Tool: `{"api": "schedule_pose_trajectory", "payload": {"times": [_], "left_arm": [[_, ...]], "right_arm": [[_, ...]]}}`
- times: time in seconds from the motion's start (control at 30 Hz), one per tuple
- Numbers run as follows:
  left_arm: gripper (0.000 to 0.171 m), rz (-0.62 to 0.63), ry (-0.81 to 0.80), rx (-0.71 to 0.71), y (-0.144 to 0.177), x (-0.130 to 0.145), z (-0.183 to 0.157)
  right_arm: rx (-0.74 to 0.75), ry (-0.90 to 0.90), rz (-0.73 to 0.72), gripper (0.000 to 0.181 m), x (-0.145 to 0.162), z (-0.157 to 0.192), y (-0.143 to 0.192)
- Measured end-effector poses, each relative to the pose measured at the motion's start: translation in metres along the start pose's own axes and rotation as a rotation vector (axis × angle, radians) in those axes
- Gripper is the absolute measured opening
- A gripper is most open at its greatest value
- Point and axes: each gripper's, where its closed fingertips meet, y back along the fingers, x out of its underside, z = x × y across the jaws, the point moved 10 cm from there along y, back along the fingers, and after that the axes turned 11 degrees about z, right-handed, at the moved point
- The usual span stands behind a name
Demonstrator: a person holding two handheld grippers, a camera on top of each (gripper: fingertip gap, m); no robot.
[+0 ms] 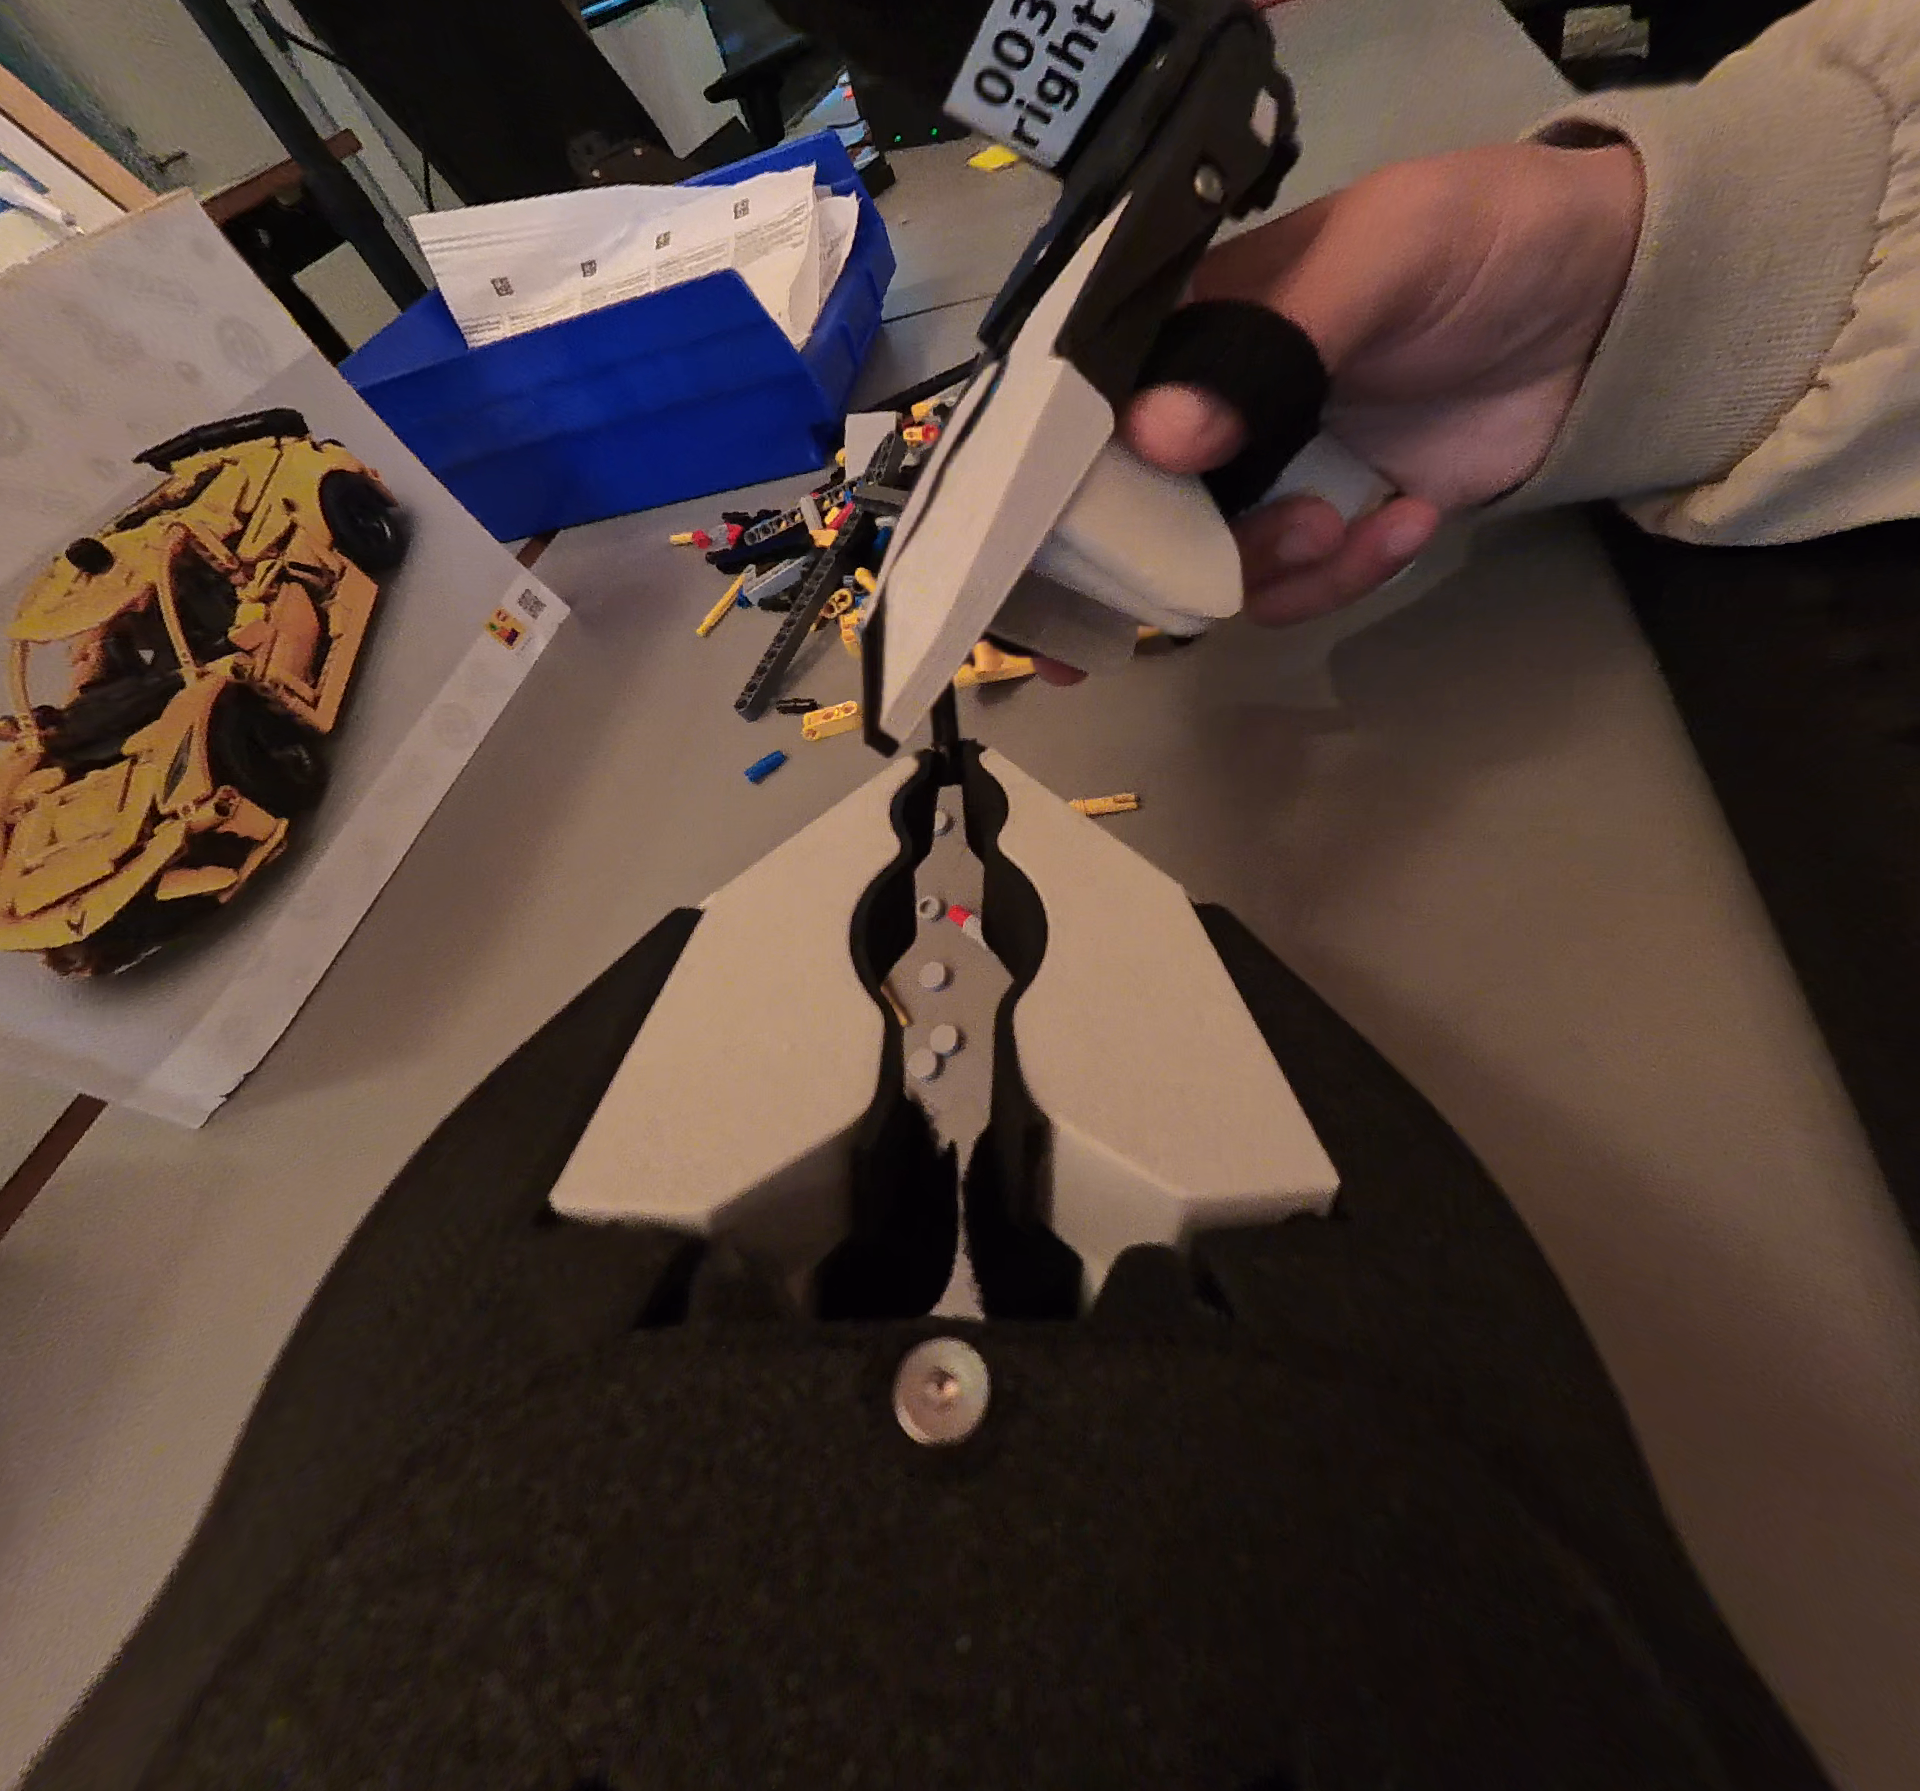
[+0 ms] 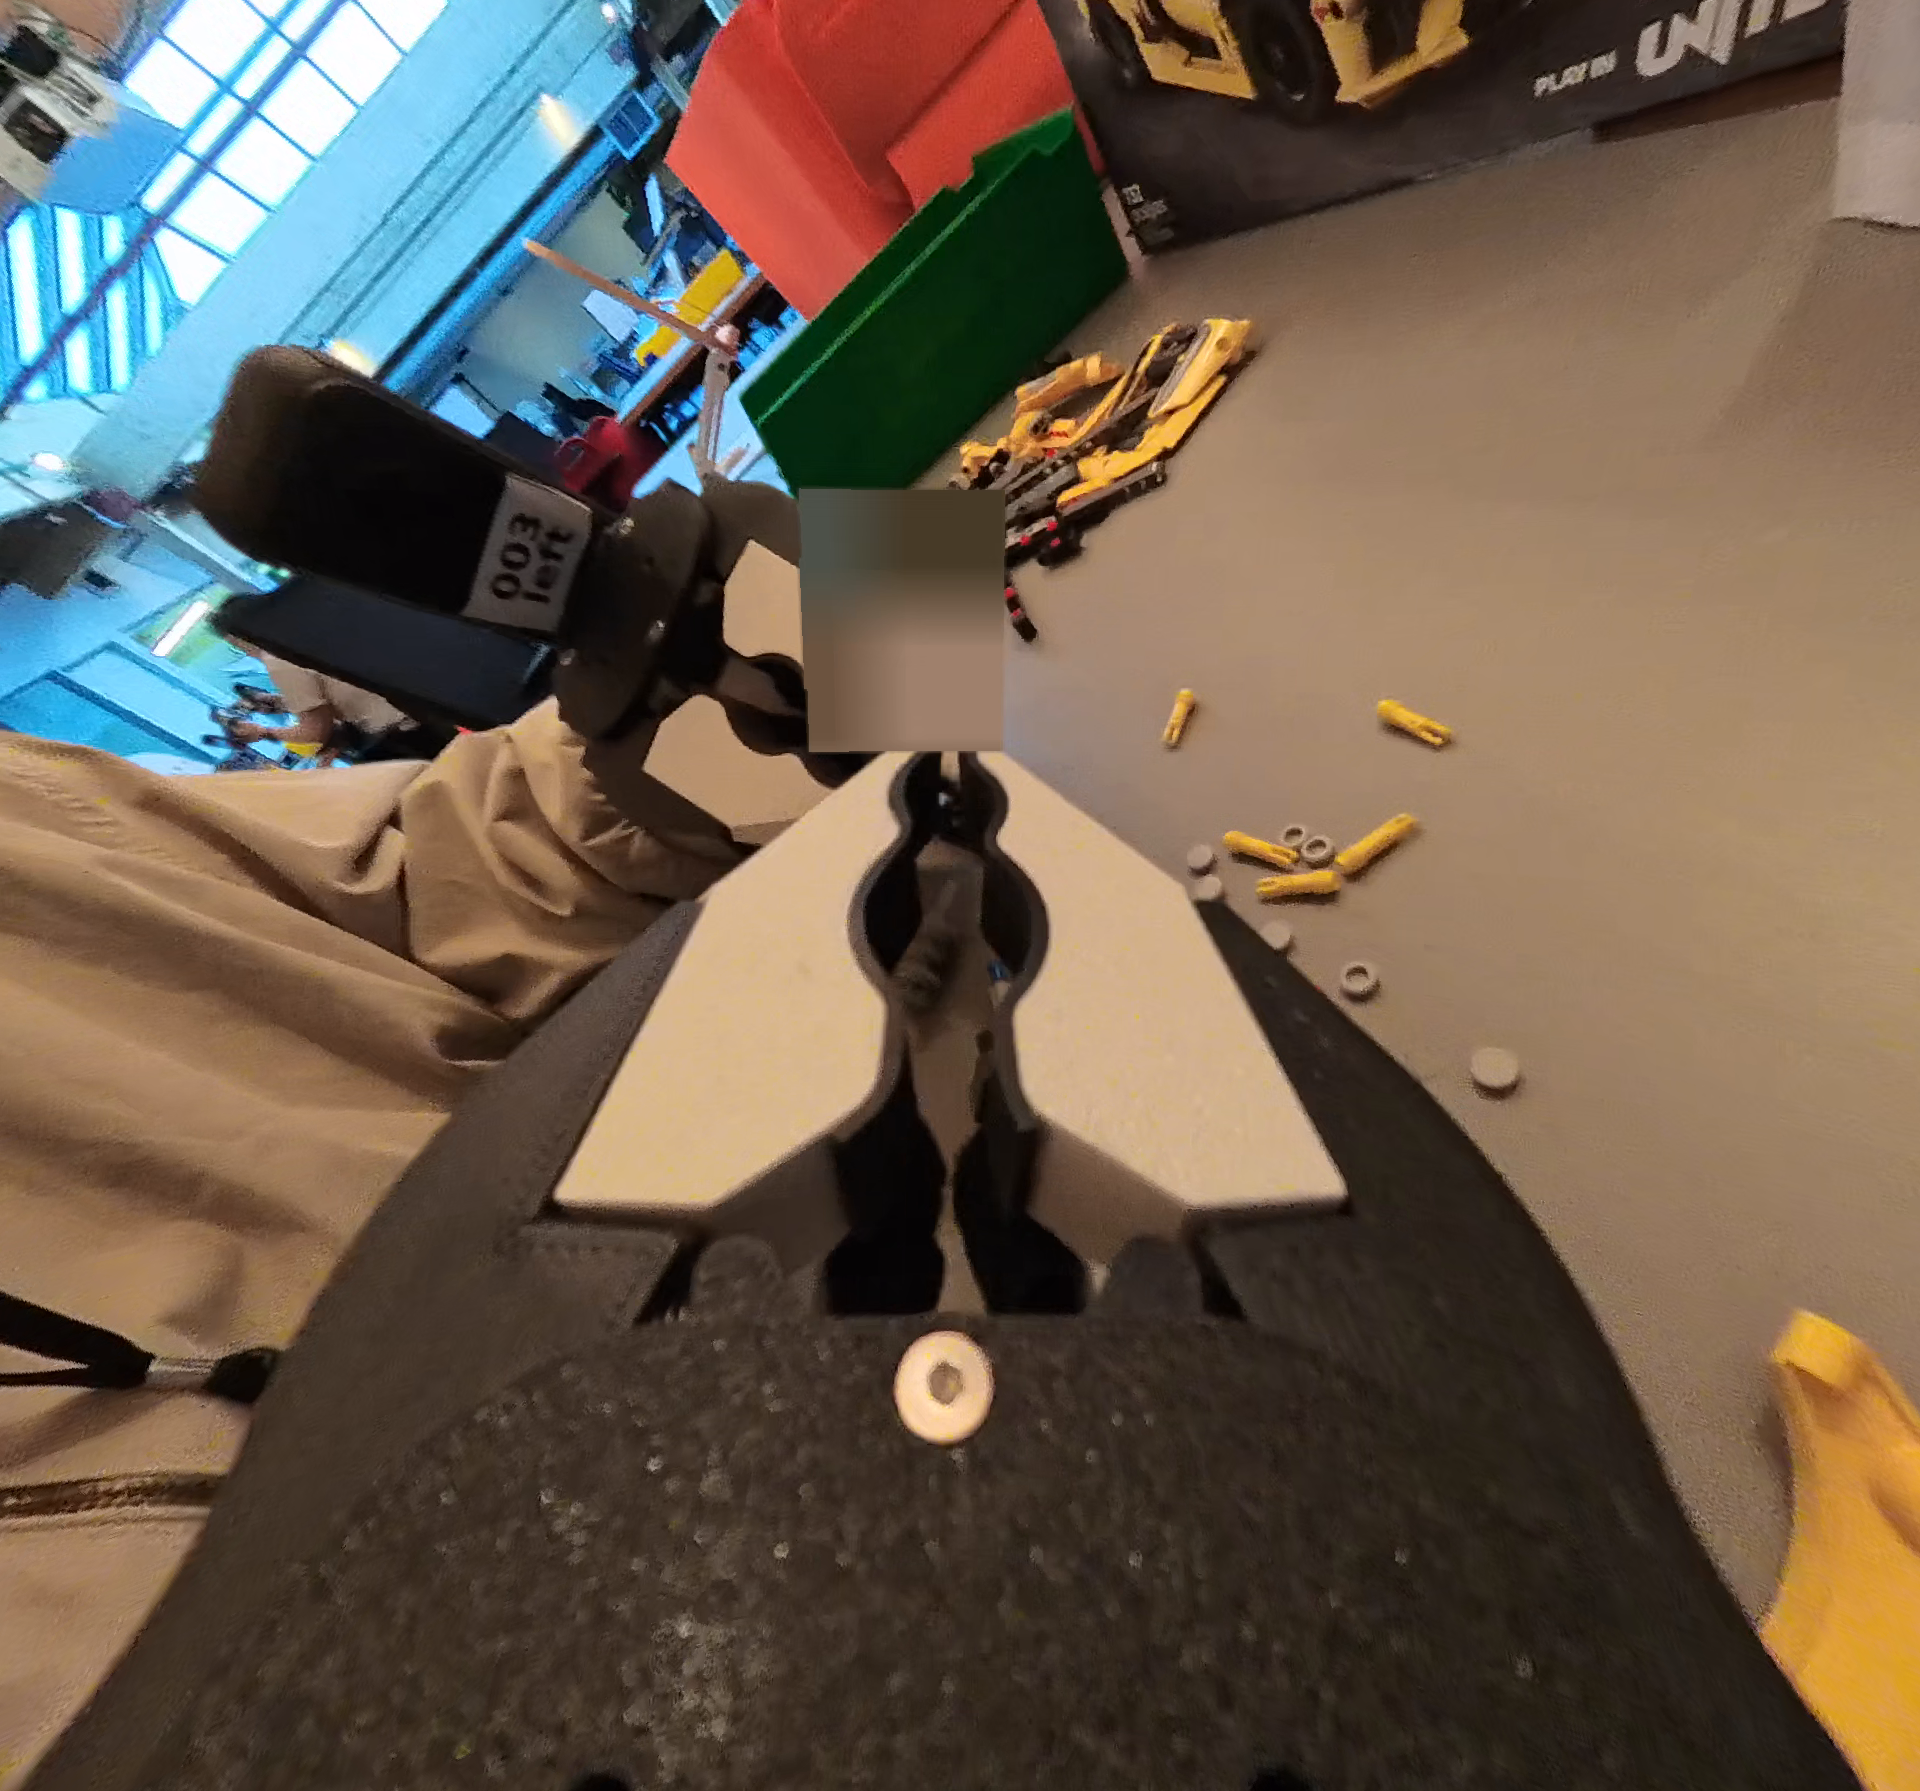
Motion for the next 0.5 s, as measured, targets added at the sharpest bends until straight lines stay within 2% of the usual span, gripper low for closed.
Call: {"api": "schedule_pose_trajectory", "payload": {"times": [0.07, 0.13, 0.17, 0.2, 0.37, 0.5], "left_arm": [[0.004, 0.048, 0.028, 0.033, -0.004, 0.001, -0.001], [0.004, 0.031, 0.048, 0.031, -0.006, 0.000, -0.002], [0.004, 0.033, 0.026, 0.021, -0.006, 0.000, -0.003], [0.004, 0.048, 0.009, 0.001, -0.006, 0.001, -0.002], [0.004, 0.047, 0.052, 0.008, -0.005, 0.003, 0.002], [0.004, 0.074, 0.077, 0.007, -0.007, 0.004, 0.002]], "right_arm": [[0.039, 0.000, 0.075, 0.002, 0.004, -0.003, 0.001], [0.065, -0.002, 0.061, 0.002, 0.005, -0.006, 0.005], [0.070, -0.009, 0.057, 0.015, 0.005, -0.007, 0.007], [0.064, -0.011, 0.057, 0.021, 0.004, -0.008, 0.009], [0.051, 0.009, 0.067, 0.003, 0.006, -0.007, 0.008], [0.083, 0.017, 0.096, 0.003, 0.006, -0.009, 0.010]]}}
